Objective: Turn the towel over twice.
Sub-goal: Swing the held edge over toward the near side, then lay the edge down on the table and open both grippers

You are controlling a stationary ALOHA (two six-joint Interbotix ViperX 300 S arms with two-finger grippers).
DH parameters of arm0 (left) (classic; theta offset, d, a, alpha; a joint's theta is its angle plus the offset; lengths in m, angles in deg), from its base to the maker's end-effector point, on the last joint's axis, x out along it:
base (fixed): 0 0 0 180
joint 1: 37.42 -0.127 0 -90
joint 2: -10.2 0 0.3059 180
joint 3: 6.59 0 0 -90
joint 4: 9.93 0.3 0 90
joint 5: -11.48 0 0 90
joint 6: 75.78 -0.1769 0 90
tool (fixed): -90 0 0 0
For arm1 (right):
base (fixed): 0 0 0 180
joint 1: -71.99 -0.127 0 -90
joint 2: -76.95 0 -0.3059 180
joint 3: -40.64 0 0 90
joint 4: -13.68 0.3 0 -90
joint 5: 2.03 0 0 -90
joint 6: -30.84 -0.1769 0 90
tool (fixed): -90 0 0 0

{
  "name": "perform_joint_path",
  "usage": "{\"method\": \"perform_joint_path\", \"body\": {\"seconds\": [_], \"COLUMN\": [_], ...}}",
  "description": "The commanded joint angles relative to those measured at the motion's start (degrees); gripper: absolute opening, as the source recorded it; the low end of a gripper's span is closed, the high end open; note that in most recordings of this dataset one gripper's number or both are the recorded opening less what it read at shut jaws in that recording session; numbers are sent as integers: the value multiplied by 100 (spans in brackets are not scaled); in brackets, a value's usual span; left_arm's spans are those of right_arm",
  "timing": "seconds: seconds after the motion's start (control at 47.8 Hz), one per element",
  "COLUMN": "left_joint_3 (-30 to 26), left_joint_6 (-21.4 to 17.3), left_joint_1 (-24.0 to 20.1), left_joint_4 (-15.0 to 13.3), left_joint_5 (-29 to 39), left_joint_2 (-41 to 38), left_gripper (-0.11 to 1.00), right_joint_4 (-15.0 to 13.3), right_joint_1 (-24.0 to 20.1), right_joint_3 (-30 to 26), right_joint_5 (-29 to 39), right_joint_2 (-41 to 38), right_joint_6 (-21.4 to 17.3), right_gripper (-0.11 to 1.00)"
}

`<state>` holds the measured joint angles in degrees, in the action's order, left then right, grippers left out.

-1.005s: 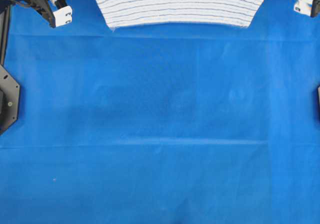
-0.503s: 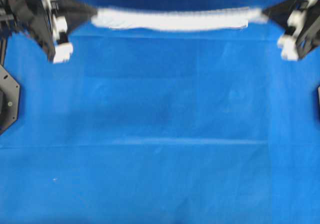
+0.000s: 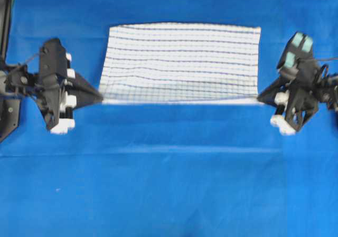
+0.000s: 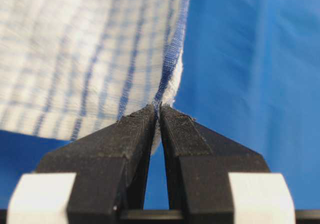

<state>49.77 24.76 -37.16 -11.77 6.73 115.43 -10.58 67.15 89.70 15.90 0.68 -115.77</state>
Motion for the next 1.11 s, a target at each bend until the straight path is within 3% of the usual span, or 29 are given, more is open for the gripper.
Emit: {"method": "perform_joint_path", "body": {"seconds": [0.0, 0.188, 0.335, 1.005, 1.089], "left_joint_3": [-26, -114, -246, -264, -290], "left_joint_6": [185, 431, 439, 396, 387], "left_joint_1": [378, 1055, 1318, 1389, 1389], "left_joint_4": [-9, -9, -9, 0, -9], "left_joint_5": [-237, -624, -756, -659, -624], "left_joint_2": [-272, -1037, -1468, -1591, -1591], "left_gripper": [4, 4, 4, 5, 12], "right_joint_4": [9, 9, 0, -26, -35], "right_joint_1": [-413, -1055, -1345, -1468, -1468], "right_joint_3": [-105, -255, -404, -624, -650], "right_joint_5": [-105, -114, -114, -114, -105], "right_joint_2": [-229, -659, -932, -1204, -1204], "right_joint_6": [-237, -826, -1063, -1081, -1081], "right_gripper": [5, 5, 5, 5, 6]}}
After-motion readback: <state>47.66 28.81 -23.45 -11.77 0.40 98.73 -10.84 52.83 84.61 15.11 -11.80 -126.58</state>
